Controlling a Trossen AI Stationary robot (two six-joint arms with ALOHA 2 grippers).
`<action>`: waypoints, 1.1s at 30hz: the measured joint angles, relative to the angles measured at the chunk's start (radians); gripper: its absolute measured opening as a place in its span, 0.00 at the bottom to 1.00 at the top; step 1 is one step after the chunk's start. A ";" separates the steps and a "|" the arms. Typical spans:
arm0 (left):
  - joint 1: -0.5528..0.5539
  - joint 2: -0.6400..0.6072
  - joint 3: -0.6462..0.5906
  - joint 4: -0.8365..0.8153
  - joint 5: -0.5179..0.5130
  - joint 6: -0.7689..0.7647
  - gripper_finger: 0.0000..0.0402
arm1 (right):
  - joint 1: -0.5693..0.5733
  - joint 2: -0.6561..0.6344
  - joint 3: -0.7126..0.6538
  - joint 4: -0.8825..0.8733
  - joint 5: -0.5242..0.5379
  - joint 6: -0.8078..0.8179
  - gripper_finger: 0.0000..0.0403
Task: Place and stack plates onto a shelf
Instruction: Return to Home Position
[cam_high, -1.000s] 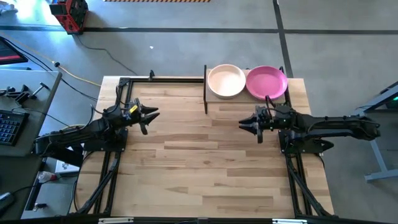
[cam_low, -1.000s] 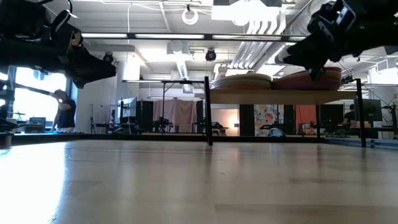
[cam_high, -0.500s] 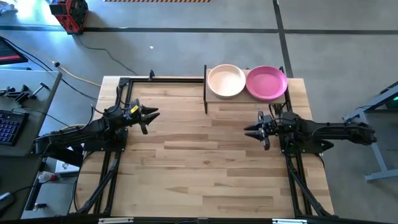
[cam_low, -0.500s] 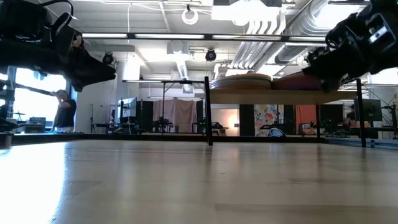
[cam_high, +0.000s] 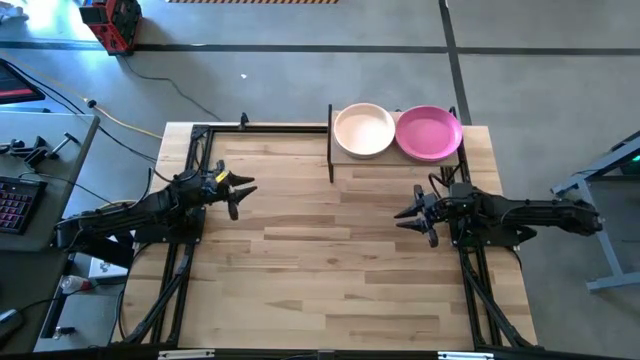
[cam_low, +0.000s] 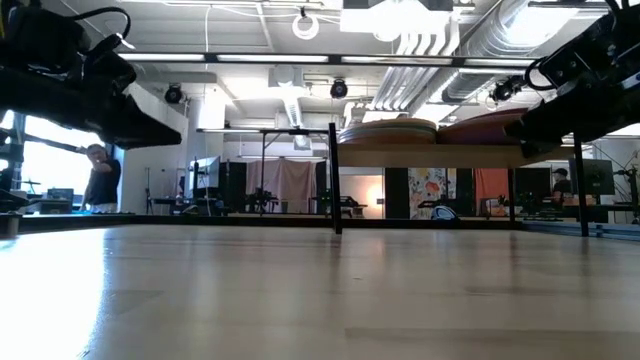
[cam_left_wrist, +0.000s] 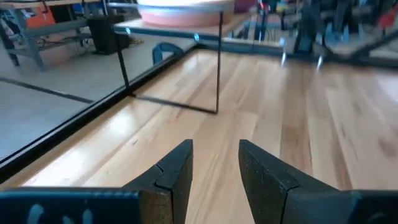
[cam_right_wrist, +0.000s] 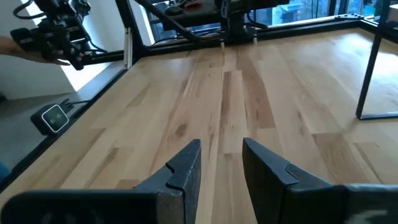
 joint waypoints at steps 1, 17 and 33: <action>0.000 0.000 0.000 -0.012 0.005 0.018 0.29 | 0.000 0.000 0.000 0.000 0.002 0.000 0.25; -0.002 0.000 0.000 -0.014 0.059 0.102 0.29 | 0.000 0.001 0.000 -0.002 0.016 0.079 0.25; -0.002 0.000 0.000 -0.013 0.058 0.075 0.29 | 0.000 0.001 0.000 -0.003 0.016 0.079 0.25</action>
